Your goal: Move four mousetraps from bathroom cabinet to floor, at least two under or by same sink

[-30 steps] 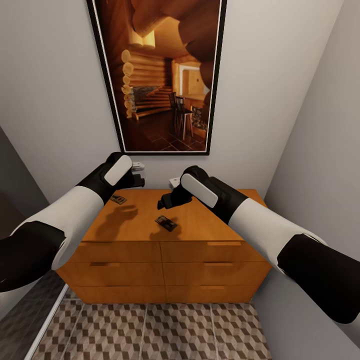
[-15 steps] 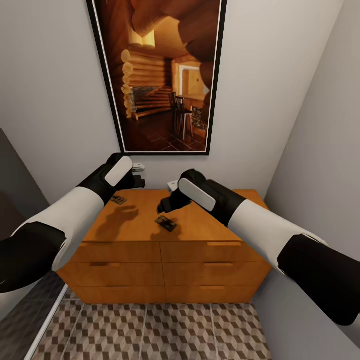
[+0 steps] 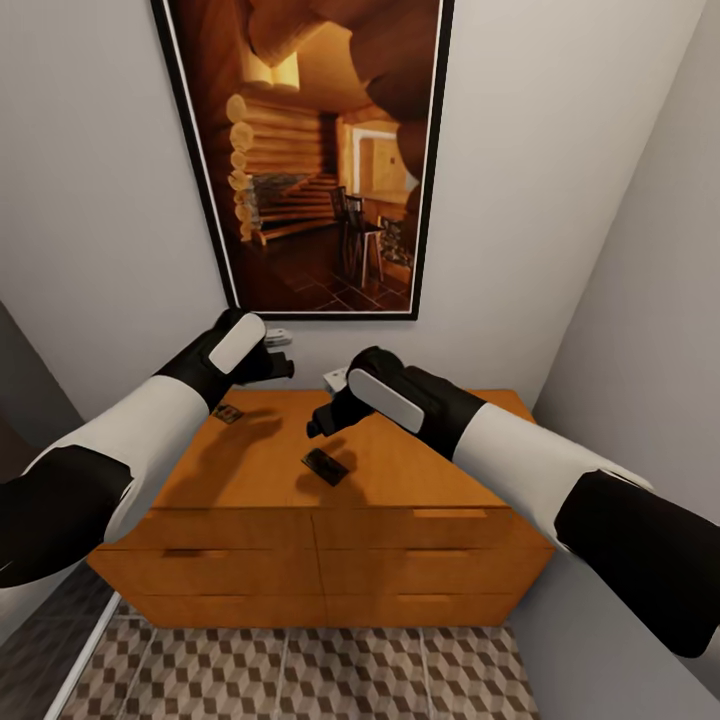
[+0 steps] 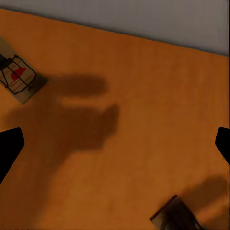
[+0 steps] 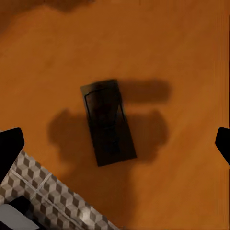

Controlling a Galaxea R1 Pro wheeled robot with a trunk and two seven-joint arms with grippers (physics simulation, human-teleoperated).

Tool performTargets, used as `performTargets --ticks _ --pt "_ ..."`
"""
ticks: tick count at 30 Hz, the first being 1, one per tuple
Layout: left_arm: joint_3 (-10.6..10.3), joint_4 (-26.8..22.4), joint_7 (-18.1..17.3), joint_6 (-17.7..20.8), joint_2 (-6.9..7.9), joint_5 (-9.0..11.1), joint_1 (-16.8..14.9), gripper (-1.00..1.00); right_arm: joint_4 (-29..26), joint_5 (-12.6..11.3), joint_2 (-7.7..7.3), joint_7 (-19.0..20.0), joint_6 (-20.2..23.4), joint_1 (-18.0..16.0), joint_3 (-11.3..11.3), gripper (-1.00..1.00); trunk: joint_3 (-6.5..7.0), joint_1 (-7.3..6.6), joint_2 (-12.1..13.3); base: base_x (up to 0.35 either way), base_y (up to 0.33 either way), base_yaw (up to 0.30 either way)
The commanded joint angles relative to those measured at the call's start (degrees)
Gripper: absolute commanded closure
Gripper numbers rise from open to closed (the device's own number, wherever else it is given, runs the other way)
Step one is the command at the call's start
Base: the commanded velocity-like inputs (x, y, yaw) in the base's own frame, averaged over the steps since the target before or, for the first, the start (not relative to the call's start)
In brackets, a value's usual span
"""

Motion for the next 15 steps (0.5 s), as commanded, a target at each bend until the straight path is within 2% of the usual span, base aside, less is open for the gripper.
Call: performTargets --ticks 1,15 --pt "0.00 -0.01 0.02 0.02 0.00 0.39 0.05 -1.00 -0.52 0.45 -0.02 0.18 -0.06 0.00 0.18 -1.00 0.00 0.00 0.00 0.036 -0.010 0.000" --pt "0.01 0.69 0.01 -0.06 0.02 1.08 0.28 -1.00 -6.36 1.29 -0.27 0.43 -0.39 0.00 0.65 -1.00 0.00 0.00 0.00 0.010 -0.003 0.000"
